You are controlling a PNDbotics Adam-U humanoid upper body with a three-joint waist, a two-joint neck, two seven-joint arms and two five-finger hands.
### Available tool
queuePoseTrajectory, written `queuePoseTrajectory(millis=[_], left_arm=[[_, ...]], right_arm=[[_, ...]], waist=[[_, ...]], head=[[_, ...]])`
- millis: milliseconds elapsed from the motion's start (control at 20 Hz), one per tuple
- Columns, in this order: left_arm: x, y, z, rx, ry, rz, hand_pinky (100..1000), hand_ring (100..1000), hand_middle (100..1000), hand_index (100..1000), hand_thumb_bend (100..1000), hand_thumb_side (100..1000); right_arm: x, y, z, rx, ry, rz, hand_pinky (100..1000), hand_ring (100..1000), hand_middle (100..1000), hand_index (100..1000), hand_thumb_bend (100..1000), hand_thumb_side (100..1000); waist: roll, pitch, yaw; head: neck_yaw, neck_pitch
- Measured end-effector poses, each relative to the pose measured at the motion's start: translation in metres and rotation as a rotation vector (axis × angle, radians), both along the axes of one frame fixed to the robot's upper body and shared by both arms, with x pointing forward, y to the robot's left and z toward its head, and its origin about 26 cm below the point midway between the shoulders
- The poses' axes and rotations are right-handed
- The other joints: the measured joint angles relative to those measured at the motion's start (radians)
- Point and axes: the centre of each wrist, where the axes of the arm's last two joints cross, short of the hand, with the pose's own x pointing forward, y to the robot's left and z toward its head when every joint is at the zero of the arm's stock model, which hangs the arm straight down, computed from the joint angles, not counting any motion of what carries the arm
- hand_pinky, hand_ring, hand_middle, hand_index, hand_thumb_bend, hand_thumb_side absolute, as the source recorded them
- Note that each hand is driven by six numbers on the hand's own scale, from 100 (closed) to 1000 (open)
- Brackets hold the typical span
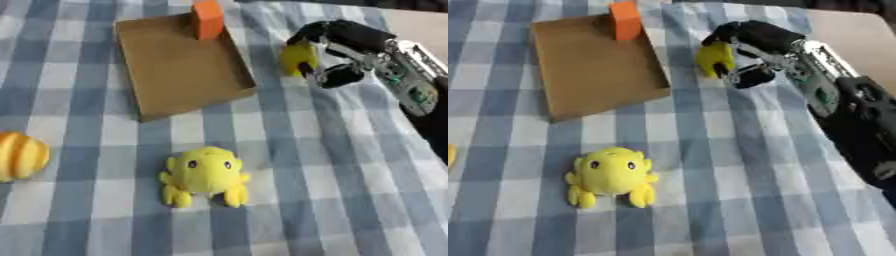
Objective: Pick up objects on the table and place them in the box.
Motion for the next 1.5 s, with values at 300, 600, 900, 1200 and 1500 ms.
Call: queuePoseTrajectory(millis=[300,600,900,1200,1500], left_arm=[[0.0,0.0,0.001,0.002,-0.001,-0.002,982,762,733,879,100,656],[0.0,0.0,0.001,0.0,-0.001,-0.004,982,763,731,876,100,650],[0.0,0.0,0.001,-0.002,0.001,-0.01,982,763,728,874,100,647],[0.0,0.0,0.001,-0.003,0.004,-0.013,982,764,728,873,100,645],[0.001,0.0,0.002,-0.003,0.0,-0.021,983,764,727,871,100,645]], right_arm=[[-0.001,0.004,0.001,0.084,-0.082,0.057,710,640,412,588,100,198],[-0.006,0.013,0.002,0.136,-0.114,0.127,711,638,406,590,100,198],[-0.017,0.043,0.016,0.147,-0.09,0.272,708,627,397,587,100,201],[-0.023,0.073,0.033,0.134,-0.051,0.393,709,626,403,596,100,201],[-0.017,0.099,0.043,0.107,-0.021,0.474,712,630,416,612,100,202]], waist=[[0.0,-0.004,-0.006],[-0.004,-0.03,-0.013],[-0.012,-0.048,-0.015],[-0.023,-0.06,-0.005],[-0.032,-0.063,0.015]], head=[[0.001,0.0],[0.008,0.002],[0.01,0.011],[0.007,0.018],[-0.005,0.019]])
